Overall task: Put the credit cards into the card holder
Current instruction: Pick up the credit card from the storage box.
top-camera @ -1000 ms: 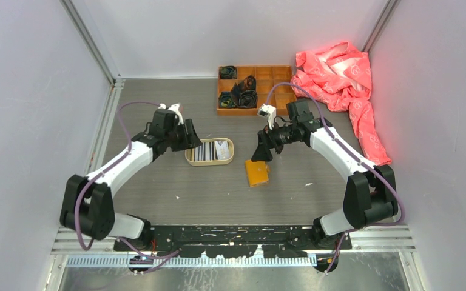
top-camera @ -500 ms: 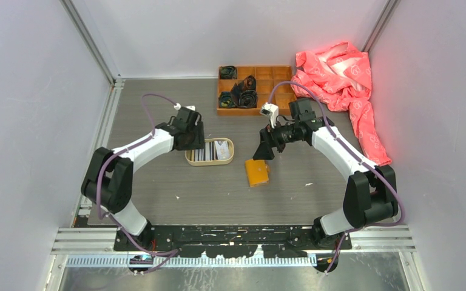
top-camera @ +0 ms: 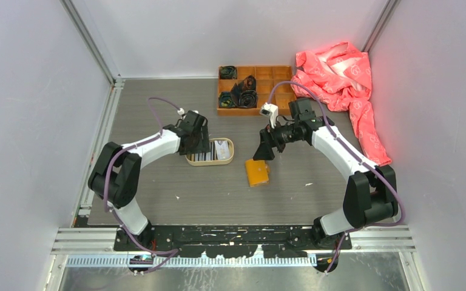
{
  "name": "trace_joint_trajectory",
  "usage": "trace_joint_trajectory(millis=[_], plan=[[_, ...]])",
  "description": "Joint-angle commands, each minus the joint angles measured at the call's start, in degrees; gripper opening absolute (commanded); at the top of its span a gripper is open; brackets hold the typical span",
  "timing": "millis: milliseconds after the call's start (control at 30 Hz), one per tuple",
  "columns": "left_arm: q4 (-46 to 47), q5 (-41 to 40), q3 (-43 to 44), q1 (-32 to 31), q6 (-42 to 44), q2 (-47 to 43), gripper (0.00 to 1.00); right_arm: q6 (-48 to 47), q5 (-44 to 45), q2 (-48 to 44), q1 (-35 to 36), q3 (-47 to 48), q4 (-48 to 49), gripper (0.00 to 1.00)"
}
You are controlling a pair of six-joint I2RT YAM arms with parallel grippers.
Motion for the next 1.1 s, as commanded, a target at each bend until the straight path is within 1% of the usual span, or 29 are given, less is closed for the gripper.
trace_joint_trajectory(millis=[0, 133, 233, 333, 400, 633, 900, 1067], plan=[[2.7, 0.5, 0.3, -0.1, -2.4, 1.2, 0.7, -1.3, -2.0, -0.5, -0.2, 3.0, -0.4, 0.84], [3.5, 0.7, -0.4, -0.1, -3.3, 1.4, 0.7, -1.3, -2.1, -0.9, -0.2, 3.0, -0.4, 0.84], [4.2, 2.3, -0.5, -0.1, -4.2, 1.6, 0.71, -1.1, -2.1, -1.2, -0.3, 3.0, -0.4, 0.84], [4.8, 2.7, -1.1, -0.2, -4.9, 1.2, 0.74, -0.9, -2.3, -1.4, -0.5, 2.9, -0.3, 0.84], [6.2, 3.9, -1.9, -0.2, -5.3, 0.7, 0.74, -0.7, -2.5, -1.6, -0.6, 2.8, -0.1, 0.84], [12.5, 13.5, -4.8, -0.1, -8.2, -1.1, 0.69, -0.3, -2.8, -2.1, -1.2, 2.8, 0.1, 0.84], [21.4, 19.0, -10.1, -0.1, -13.0, -7.9, 0.63, 1.2, -4.1, -3.3, -2.7, 2.0, 1.6, 0.84], [22.1, 18.8, -11.2, 0.0, -13.2, -9.5, 0.61, 1.3, -4.0, -3.1, -2.7, 2.1, 1.5, 0.84]])
